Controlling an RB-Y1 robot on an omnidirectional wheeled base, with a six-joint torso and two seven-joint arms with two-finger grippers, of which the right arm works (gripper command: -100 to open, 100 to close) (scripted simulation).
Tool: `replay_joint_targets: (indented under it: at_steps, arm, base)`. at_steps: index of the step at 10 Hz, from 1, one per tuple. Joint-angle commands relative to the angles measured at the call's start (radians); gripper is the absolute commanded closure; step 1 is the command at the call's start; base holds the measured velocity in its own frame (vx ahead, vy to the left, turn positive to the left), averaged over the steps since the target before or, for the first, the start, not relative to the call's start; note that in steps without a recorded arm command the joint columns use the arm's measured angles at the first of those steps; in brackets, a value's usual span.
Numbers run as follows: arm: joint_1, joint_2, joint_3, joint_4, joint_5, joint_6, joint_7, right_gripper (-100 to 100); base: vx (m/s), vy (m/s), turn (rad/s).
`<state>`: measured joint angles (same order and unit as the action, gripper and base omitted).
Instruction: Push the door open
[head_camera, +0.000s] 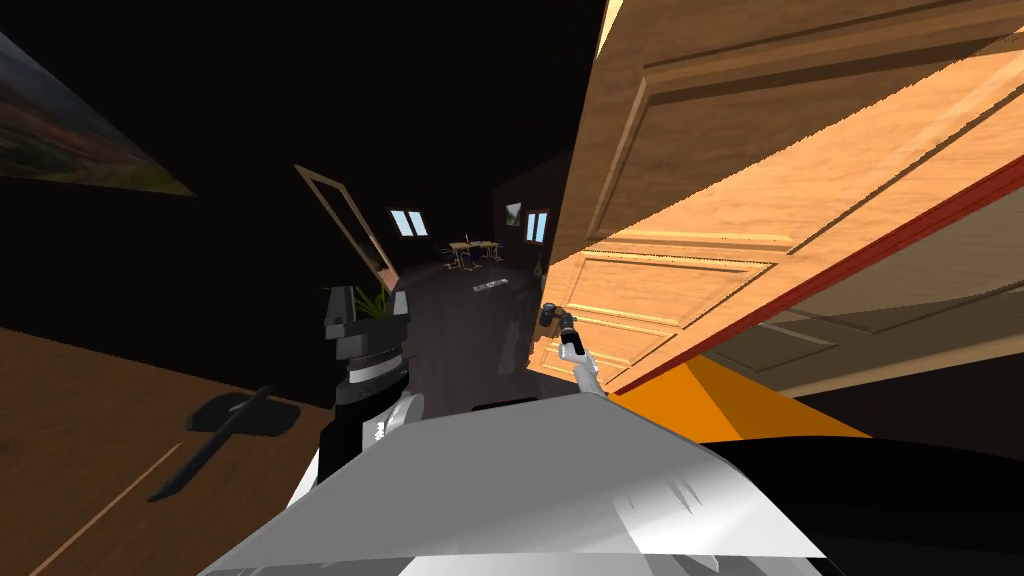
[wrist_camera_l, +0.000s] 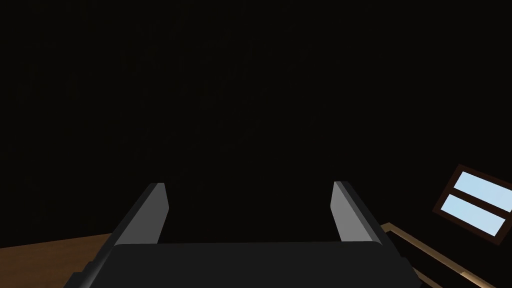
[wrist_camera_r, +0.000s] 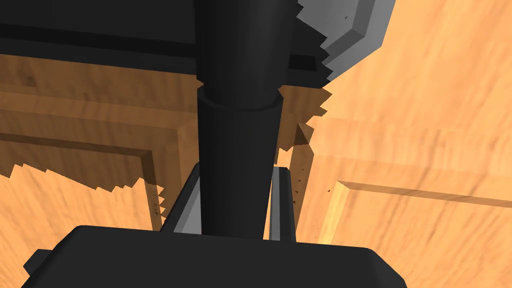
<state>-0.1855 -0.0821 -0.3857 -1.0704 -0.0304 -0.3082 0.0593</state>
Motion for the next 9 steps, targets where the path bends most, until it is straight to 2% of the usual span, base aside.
replay_joint_targets:
  at_steps: [1,9]
  arm:
    - [-0.003,-0.006,-0.028,-0.012,-0.004,-0.001,0.008,100]
    - [0.002,0.017,-0.109,-0.015,-0.019,0.001,0.021,100]
  base:
    - [0.173,0.07,-0.079]
    - [0.172,0.069,-0.07]
